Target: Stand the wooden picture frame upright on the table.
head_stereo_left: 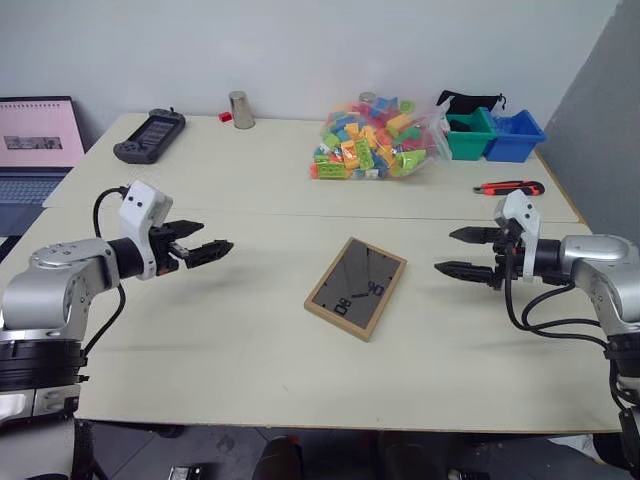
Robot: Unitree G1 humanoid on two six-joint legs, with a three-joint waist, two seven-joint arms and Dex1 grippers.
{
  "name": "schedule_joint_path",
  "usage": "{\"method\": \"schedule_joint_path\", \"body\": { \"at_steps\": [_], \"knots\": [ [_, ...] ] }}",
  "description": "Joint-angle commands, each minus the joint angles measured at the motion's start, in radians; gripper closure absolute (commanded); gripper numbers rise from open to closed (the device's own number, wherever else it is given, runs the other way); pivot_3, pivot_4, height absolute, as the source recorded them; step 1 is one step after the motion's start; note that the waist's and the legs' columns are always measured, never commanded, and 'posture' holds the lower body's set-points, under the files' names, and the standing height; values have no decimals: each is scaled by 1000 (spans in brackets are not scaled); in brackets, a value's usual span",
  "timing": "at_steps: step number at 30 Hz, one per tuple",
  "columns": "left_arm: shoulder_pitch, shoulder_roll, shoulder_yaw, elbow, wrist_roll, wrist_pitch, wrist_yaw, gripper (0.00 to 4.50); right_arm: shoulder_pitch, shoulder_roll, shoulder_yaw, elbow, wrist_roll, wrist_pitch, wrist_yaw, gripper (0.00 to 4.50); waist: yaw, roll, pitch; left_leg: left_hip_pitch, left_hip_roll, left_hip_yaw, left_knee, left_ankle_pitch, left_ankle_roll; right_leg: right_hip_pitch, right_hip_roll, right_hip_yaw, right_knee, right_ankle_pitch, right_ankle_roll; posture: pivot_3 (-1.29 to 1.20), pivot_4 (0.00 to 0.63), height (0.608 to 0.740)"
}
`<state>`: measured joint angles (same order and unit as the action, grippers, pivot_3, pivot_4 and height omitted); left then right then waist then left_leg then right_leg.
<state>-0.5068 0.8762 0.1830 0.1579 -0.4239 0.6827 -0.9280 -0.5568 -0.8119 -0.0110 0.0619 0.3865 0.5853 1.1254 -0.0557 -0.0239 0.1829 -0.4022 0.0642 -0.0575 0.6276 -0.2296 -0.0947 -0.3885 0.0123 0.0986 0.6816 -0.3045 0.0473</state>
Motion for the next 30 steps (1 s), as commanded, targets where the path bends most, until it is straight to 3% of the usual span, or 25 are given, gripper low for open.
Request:
{"method": "schedule_joint_path", "body": {
  "at_steps": [1, 16, 19, 30],
  "knots": [
    [-1, 4, 15, -29, -11, 2, -4, 0, 1, -15, -27, -35, 26, 15, 7, 45, 0, 0, 0, 0, 0, 0, 0, 0, 0, 0, 0, 0, 0, 0, 0, 0, 150, 740],
    [34, -39, -99, -93, 40, -41, 3, 0, 55, -1, 22, -11, -62, -76, -18, 45, 0, 0, 0, 0, 0, 0, 1, 0, 0, 0, 0, 0, 1, 0, 0, 0, 150, 740],
    [37, -65, -122, -111, 48, -84, -13, 401, 79, 19, 23, -30, -61, -79, -34, 461, 1, 0, 0, 0, 0, 0, 1, 0, 0, 0, 0, 0, 1, 0, 0, 0, 150, 740],
    [20, -196, -255, -20, 180, -287, 6, 2651, 87, 111, 102, 27, -180, -183, -140, 2870, 2, 0, 0, 0, 0, 0, 2, 0, 0, 1, 0, 1, 2, 0, 0, 0, 150, 740]
  ]
}}
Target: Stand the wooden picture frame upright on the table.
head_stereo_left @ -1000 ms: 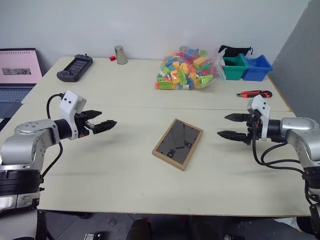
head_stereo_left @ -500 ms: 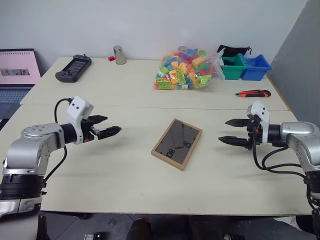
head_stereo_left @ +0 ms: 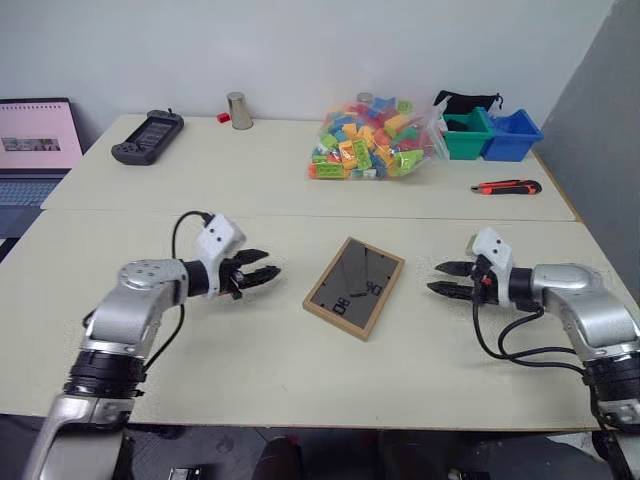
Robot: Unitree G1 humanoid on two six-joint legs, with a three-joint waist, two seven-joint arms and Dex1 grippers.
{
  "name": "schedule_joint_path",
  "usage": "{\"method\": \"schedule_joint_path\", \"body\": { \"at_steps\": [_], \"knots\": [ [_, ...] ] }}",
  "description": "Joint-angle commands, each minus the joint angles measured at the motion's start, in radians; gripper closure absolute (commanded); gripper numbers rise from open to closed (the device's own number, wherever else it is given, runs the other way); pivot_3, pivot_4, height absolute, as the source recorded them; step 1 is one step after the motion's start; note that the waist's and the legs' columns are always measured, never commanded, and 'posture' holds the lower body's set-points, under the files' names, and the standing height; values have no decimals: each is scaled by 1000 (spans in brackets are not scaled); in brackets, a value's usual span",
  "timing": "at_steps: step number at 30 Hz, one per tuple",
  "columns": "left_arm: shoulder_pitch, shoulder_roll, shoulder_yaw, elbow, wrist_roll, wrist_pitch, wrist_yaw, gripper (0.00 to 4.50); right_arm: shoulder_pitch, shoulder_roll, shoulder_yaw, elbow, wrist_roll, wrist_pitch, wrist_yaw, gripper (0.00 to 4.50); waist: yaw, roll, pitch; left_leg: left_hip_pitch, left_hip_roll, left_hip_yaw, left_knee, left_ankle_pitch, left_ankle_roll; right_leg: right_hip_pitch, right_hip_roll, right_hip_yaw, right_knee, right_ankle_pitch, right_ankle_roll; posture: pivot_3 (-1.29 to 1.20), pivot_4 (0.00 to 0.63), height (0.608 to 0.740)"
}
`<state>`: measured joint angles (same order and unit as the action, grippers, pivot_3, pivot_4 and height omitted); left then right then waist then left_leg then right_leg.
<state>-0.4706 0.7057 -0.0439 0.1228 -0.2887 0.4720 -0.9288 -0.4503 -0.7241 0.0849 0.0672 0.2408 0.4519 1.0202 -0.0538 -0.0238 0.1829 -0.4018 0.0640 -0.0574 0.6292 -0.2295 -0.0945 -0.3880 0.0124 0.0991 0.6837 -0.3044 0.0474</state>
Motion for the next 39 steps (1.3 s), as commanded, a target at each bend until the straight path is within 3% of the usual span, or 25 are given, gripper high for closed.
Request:
{"method": "schedule_joint_path", "body": {
  "at_steps": [1, 6, 9, 26, 39],
  "knots": [
    [-16, -38, -37, 21, 51, -84, 5, 2803, -25, 35, 10, 33, -44, -59, -47, 3056, 0, 0, 0, 0, 0, 0, 0, 0, 0, 0, 0, 0, 0, 0, 0, 0, 150, 740],
    [-16, -91, -85, 31, 80, -113, -5, 3999, -60, 115, 34, 65, -65, -75, -85, 4334, -1, 0, 0, 0, 0, 0, 0, 0, 0, 0, 0, 0, 0, 0, 0, 0, 150, 740],
    [-10, -117, -105, 12, 83, -106, -9, 4470, -70, 149, 56, 93, -92, -95, -103, 4500, 0, 0, 0, 0, 0, 0, 0, 0, 0, 0, 0, 0, 1, 0, 0, 0, 150, 740],
    [106, -98, -138, -255, 48, 23, -62, 4470, -159, 294, 101, 147, -148, -100, -170, 4500, -3, 0, 0, 1, 0, 0, 1, 0, 0, 0, 0, 0, 5, 0, 0, 0, 150, 740],
    [90, -92, -119, -178, 97, -18, 16, 4470, -87, 148, 97, 74, -126, -94, -47, 4500, -2, 0, 0, 1, 0, 0, 1, 0, 0, 0, 0, 0, 4, 0, 0, 0, 150, 740]
  ]
}}
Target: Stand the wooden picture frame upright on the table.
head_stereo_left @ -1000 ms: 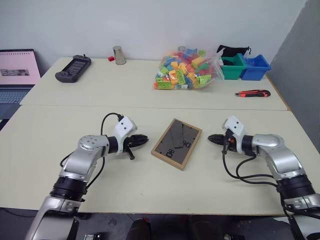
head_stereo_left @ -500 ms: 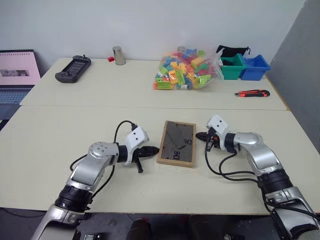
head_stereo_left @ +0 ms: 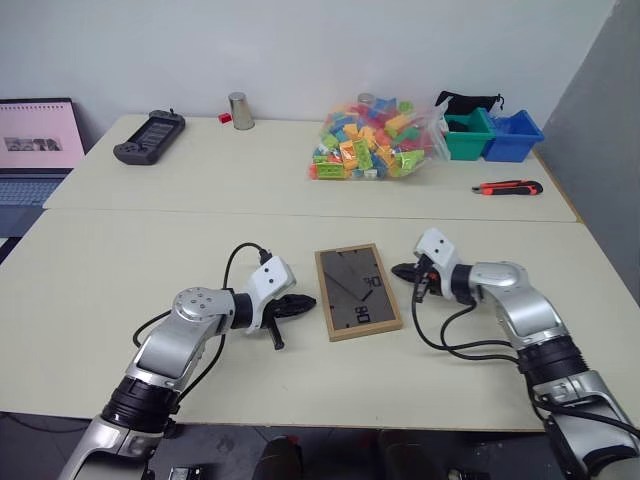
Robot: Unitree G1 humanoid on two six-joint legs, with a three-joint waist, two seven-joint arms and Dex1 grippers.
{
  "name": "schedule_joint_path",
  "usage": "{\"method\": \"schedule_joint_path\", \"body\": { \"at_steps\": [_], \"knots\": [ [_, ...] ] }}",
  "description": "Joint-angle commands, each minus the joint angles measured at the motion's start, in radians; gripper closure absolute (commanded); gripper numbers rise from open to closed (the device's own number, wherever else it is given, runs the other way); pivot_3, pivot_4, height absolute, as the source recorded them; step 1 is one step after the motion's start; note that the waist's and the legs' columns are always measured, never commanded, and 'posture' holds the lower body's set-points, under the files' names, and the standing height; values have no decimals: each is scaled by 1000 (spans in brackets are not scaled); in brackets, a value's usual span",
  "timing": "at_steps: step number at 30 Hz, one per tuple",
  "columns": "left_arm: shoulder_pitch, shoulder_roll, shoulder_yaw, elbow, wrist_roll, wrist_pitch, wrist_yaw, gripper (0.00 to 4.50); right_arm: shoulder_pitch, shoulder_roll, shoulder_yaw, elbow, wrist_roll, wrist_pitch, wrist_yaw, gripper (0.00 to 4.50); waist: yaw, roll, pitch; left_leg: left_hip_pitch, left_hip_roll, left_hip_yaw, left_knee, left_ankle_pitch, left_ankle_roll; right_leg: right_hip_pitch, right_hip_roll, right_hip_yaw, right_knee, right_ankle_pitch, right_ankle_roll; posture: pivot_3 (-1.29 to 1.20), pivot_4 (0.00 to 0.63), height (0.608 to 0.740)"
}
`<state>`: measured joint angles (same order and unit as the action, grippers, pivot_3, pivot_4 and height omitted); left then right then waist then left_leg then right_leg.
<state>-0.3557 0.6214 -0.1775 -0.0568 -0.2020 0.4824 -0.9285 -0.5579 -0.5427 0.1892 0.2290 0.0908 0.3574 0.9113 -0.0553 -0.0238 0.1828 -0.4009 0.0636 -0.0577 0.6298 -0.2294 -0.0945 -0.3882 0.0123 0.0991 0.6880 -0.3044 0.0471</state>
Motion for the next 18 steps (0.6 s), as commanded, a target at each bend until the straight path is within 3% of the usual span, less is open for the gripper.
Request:
{"method": "schedule_joint_path", "body": {
  "at_steps": [1, 11, 18],
  "knots": [
    [-32, -13, 11, 9, 14, -33, 19, 4470, 28, -40, -5, -105, 33, 10, 75, 4500, 0, 0, 0, 0, 0, 0, 0, 0, 0, 0, 0, 0, 0, 0, 0, 0, 150, 740],
    [-126, -103, 0, 152, 79, -118, 98, 4470, 68, 5, 40, -256, 83, 136, 105, 4500, -1, 0, 0, 1, 0, 0, 0, 0, 0, 0, 0, 0, 1, 0, 0, 0, 150, 740],
    [-114, -104, 6, 165, 93, -140, 100, 4470, 74, -7, 35, -250, 60, 146, 90, 4500, -1, 0, 0, 1, 0, 0, 0, 0, 0, 0, 0, 0, 1, 0, 0, 0, 150, 740]
  ]
}}
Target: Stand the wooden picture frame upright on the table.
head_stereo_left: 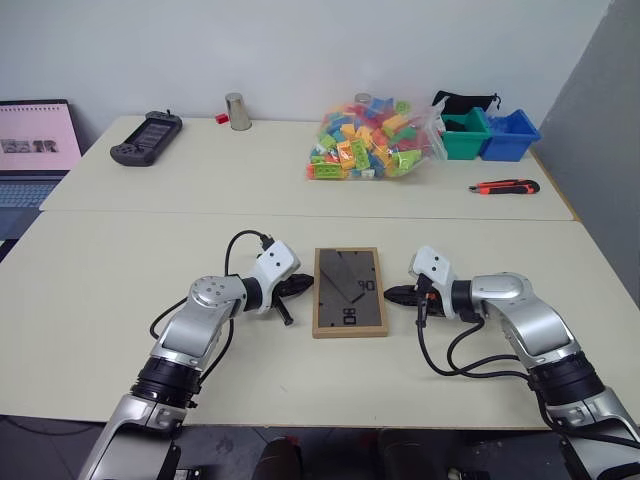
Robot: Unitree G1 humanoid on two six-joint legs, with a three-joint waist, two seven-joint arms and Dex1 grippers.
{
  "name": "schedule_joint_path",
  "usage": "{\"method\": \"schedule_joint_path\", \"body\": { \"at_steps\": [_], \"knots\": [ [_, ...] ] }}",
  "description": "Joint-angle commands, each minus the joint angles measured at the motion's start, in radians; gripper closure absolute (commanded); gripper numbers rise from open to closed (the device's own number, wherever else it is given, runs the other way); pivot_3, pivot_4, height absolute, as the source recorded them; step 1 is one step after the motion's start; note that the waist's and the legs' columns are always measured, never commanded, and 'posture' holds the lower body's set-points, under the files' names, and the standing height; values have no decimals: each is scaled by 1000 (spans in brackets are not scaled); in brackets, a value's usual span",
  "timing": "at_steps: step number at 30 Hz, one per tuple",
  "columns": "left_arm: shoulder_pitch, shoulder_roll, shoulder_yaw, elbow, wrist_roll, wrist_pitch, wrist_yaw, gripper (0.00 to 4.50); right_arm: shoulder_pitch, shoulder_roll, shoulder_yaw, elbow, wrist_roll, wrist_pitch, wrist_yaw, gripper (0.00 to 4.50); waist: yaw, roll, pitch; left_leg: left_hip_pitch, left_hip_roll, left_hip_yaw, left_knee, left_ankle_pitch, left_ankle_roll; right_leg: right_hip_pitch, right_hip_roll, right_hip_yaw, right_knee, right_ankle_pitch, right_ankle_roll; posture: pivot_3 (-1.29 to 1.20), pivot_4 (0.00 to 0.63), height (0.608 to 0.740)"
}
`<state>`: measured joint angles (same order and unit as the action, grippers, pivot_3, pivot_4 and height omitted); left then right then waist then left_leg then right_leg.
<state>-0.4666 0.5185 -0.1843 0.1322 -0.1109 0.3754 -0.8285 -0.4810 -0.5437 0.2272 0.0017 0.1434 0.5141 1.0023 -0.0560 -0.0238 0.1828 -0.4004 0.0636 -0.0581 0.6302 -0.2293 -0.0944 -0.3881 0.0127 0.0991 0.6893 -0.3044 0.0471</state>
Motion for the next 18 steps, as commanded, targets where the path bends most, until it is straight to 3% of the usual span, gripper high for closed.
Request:
{"method": "schedule_joint_path", "body": {
  "at_steps": [1, 18],
  "knots": [
    [2, 4, 17, -25, 1, -35, -1, 4470, -4, -9, -5, -15, 2, -17, -3, 4500, 0, 0, 0, 0, 0, 0, 0, 0, 0, 0, 0, 0, 0, 0, 0, 0, 150, 740],
    [102, 139, 126, -166, -59, 68, -43, 4470, -93, 118, 44, 75, -34, -60, -65, 4500, -4, 0, 0, 0, 0, 0, 0, 0, 0, -1, 0, 0, 1, 0, 0, 0, 150, 740]
  ]
}}
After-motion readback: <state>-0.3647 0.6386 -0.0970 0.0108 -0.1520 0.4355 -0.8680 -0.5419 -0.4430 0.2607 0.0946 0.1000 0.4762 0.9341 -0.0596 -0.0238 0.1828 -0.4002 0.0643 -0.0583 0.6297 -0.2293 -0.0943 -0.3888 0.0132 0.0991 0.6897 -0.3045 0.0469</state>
